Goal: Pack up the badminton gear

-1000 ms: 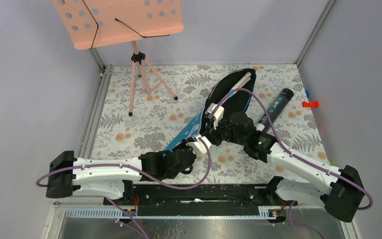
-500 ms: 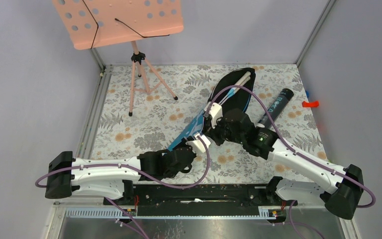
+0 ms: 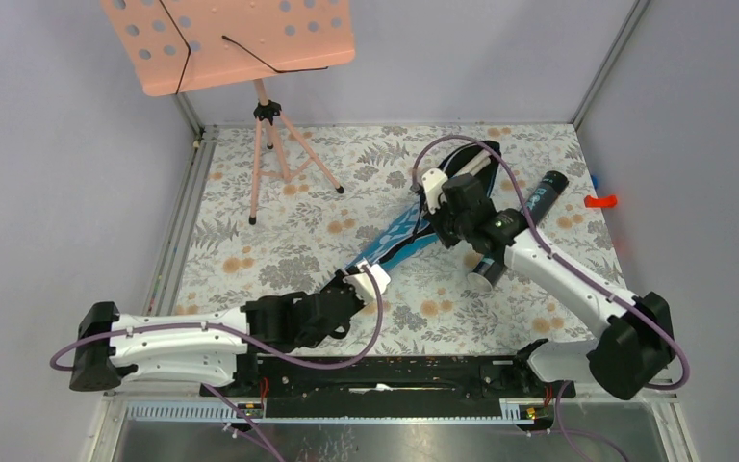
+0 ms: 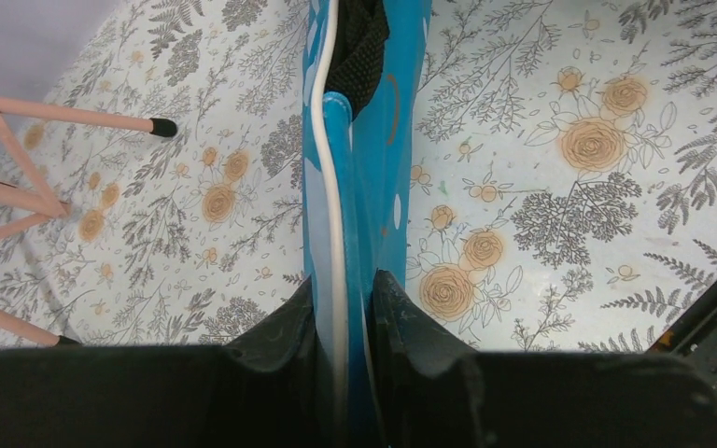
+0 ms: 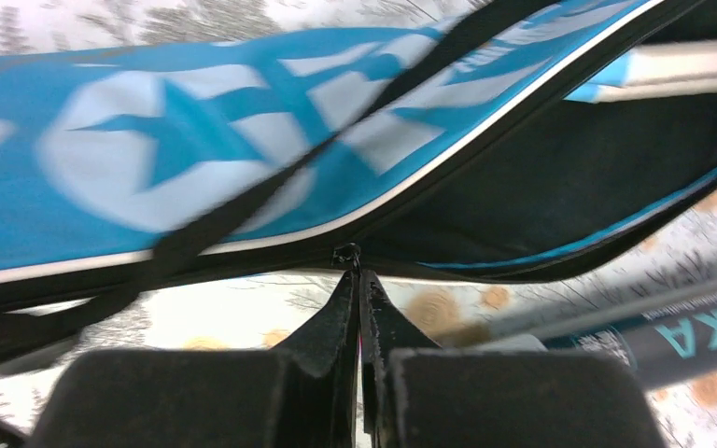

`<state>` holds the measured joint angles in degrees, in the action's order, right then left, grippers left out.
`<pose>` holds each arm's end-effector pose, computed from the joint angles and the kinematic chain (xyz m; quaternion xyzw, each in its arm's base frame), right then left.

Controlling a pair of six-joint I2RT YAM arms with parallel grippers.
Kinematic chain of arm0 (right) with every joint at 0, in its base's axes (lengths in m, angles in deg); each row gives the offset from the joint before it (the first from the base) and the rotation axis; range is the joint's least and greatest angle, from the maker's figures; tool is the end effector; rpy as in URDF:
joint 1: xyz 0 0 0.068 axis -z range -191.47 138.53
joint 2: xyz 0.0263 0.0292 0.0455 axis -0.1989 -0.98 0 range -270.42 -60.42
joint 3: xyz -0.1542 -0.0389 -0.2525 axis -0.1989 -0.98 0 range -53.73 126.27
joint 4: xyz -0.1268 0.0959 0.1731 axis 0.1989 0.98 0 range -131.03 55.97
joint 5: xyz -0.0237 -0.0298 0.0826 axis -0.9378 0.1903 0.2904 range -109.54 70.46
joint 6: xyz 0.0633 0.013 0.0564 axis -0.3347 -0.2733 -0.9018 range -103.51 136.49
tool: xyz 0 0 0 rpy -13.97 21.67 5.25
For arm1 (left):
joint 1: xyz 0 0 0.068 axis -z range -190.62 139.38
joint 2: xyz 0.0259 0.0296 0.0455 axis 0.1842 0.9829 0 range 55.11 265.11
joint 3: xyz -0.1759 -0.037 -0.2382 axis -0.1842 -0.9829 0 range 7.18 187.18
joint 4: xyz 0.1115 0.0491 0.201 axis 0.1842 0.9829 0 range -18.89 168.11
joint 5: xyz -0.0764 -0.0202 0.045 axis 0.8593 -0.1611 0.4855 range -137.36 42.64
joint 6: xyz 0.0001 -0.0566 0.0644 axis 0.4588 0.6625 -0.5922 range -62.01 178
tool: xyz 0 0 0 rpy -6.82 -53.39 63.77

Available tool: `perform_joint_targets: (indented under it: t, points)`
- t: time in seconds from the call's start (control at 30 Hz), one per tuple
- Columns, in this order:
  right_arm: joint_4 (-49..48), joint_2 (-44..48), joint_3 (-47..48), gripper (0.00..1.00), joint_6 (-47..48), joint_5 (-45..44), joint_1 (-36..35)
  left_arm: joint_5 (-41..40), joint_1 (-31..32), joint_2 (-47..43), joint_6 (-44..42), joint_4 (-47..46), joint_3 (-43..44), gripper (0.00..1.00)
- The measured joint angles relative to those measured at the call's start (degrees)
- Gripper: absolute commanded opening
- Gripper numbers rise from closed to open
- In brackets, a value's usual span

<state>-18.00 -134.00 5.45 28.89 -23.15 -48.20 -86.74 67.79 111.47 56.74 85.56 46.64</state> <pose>0.2284 0.1644 0.3054 -0.3599 0.8209 0.0656 0.4386 0.0865 -0.1833 0.2809 0.3990 0.7361 -0.0579 0.5437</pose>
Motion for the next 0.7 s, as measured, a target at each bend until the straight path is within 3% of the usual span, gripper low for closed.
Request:
perform_joint_targets:
  t: [0.37,0.7]
  points:
    - [0.85,-19.56,15.74,0.00,6.95,1.51,19.54,3.87,0.13,-14.99,0.85,0.17,-7.28,0.00]
    - [0.48,-45.31,40.83,0.00,11.32,0.79,33.27,5.05,0.15,-22.64,1.79,3.89,-9.16,0.00]
